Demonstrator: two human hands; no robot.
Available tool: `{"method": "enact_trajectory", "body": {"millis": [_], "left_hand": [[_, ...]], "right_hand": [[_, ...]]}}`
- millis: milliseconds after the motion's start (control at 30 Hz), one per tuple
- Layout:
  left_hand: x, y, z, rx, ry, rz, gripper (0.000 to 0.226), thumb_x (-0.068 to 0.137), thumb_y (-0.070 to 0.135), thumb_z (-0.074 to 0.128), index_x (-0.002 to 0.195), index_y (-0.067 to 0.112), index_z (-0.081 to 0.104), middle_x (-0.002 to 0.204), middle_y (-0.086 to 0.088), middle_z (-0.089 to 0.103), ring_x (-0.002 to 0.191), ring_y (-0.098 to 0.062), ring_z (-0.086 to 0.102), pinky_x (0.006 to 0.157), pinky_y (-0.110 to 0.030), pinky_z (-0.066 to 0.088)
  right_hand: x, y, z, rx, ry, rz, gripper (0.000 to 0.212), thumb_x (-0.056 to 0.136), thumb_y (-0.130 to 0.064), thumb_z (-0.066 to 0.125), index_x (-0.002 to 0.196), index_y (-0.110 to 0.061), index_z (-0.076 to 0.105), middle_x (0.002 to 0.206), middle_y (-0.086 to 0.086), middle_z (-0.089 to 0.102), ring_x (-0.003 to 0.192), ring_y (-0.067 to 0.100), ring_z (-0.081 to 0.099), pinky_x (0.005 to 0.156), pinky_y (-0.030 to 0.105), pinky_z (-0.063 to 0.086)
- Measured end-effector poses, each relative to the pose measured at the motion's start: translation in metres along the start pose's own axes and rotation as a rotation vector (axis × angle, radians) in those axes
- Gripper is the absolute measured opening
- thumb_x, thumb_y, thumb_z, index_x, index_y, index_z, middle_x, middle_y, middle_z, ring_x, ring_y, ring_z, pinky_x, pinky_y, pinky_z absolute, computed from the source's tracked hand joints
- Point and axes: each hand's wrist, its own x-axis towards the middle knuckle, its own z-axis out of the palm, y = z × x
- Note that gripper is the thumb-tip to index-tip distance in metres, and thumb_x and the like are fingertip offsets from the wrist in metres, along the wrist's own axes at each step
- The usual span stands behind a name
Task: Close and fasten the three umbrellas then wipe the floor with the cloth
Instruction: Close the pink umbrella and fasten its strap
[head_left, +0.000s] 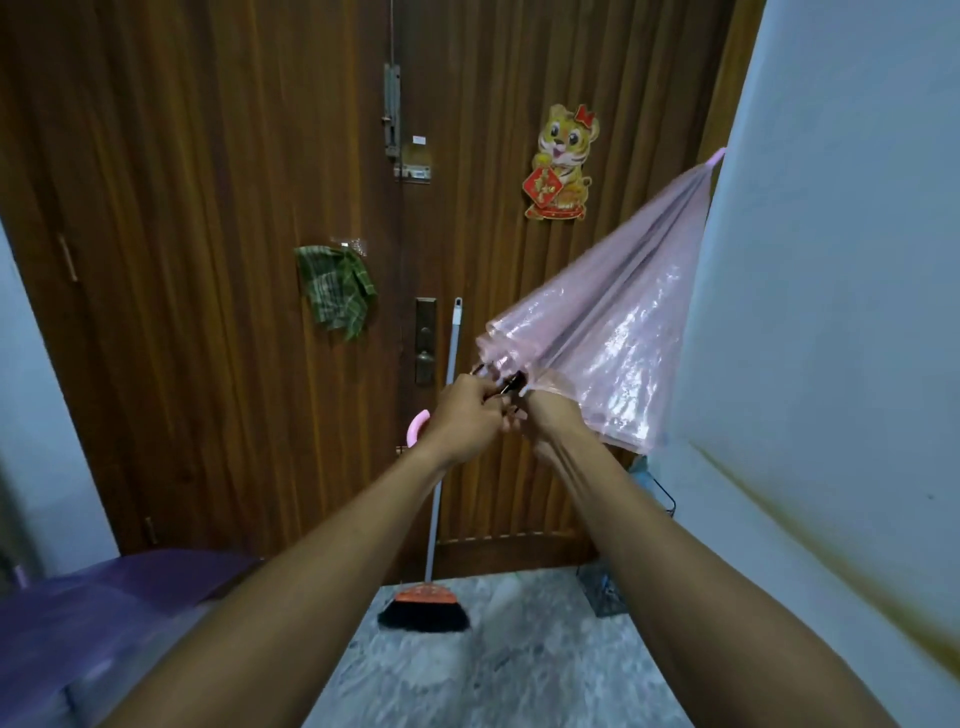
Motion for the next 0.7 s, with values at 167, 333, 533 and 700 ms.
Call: {"method": "enact_trajectory", "body": {"millis": [167,333,533,700], "left_hand": [[-0.004,-0.015,-0.001,-0.009,-0.005,-0.002,0.030,0.101,0.015,0.053,0.079,0.014,0.075,0.068,0.003,0.072,0.064,-0.006,0.066,0.068,-0.027,0.050],[0.002,-0.031,-0.033,0.103,-0.232,-0.105,0.015,0.093,0.024,0.067,0.093,0.018,0.081,0.088,-0.003,0.078,0.086,-0.016,0.072,0.086,-0.041,0.056],[0.013,-0.017,-0.069,0.085,0.345,-0.241,0.043,0.083,0.052,0.060,0.096,0.014,0.075,0.094,-0.004,0.074,0.091,-0.027,0.069,0.081,-0.042,0.054],[0.042,-0.003,-0.039,-0.511,0.149,-0.292,0.078,0.061,0.055,0.088,0.127,0.023,0.060,0.119,0.002,0.071,0.101,-0.017,0.072,0.090,-0.037,0.058]], "right_hand": [[-0.004,0.000,-0.001,-0.142,-0.046,0.027,0.015,0.093,0.000,0.049,0.085,-0.007,0.059,0.056,0.010,0.056,0.037,0.014,0.049,0.044,0.026,0.038],[0.002,0.008,-0.006,-0.439,-0.057,-0.030,0.017,0.093,-0.009,0.055,0.077,-0.007,0.060,0.066,0.015,0.060,0.052,0.023,0.054,0.050,0.029,0.042],[-0.001,0.031,-0.018,-0.548,-0.172,-0.014,0.015,0.095,-0.003,0.061,0.084,-0.013,0.059,0.095,0.022,0.066,0.096,0.037,0.067,0.083,0.037,0.061],[-0.023,0.048,0.005,-0.611,-0.300,-0.245,0.023,0.099,-0.007,0.057,0.080,-0.020,0.060,0.077,0.000,0.060,0.073,0.011,0.059,0.073,0.027,0.053]]}}
